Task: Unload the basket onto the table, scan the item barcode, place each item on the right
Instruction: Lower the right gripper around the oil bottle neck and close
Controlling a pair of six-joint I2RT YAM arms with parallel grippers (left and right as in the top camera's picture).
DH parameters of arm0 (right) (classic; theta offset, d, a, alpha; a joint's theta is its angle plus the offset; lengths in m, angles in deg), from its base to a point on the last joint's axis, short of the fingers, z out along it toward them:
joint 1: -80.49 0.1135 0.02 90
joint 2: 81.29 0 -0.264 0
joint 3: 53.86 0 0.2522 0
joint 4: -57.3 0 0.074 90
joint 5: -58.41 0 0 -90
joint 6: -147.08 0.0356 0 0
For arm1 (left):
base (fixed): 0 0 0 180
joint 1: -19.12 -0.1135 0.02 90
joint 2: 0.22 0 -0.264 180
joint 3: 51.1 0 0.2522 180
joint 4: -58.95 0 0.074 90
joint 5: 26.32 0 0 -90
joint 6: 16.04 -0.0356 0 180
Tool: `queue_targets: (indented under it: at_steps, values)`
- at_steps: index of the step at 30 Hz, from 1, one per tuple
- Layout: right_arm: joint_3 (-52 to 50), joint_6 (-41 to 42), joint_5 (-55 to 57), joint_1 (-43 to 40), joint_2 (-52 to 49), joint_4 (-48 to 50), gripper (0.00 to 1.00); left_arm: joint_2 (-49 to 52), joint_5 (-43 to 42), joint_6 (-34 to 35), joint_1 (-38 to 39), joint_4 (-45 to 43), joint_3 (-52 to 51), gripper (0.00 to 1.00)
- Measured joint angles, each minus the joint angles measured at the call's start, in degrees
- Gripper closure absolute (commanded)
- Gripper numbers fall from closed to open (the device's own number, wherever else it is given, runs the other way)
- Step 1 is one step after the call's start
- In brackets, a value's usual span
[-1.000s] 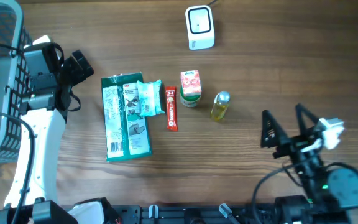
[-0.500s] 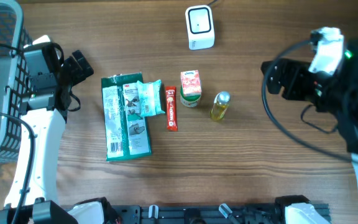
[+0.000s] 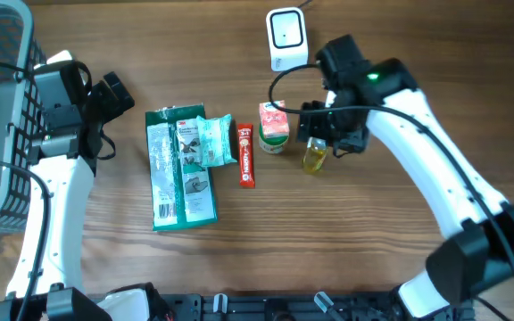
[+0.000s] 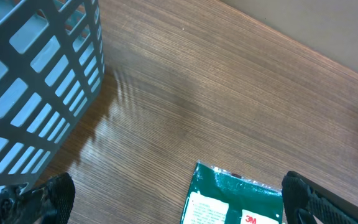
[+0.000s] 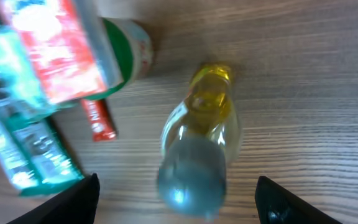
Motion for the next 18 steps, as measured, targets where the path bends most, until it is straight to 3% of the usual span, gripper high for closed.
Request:
queue_targets:
  at_steps: [4, 13, 15, 18]
  values:
    - [0.0, 2.4, 1.8, 0.3, -4.2, 0.0, 0.38, 0.0, 0.0, 0.0, 0.0, 0.0, 0.0, 0.00]
    - [0.0, 3.2, 2.6, 0.3, -5.0, -0.3, 0.46, 0.0, 0.0, 0.0, 0.0, 0.0, 0.0, 0.00]
    - [0.0, 1.3, 2.6, 0.3, -5.0, -0.3, 0.55, 0.0, 0.0, 0.0, 0.0, 0.0, 0.0, 0.00]
    - [0.0, -1.4, 3.0, 0.3, -5.0, -0.3, 0.55, 0.0, 0.0, 0.0, 0.0, 0.0, 0.0, 0.00]
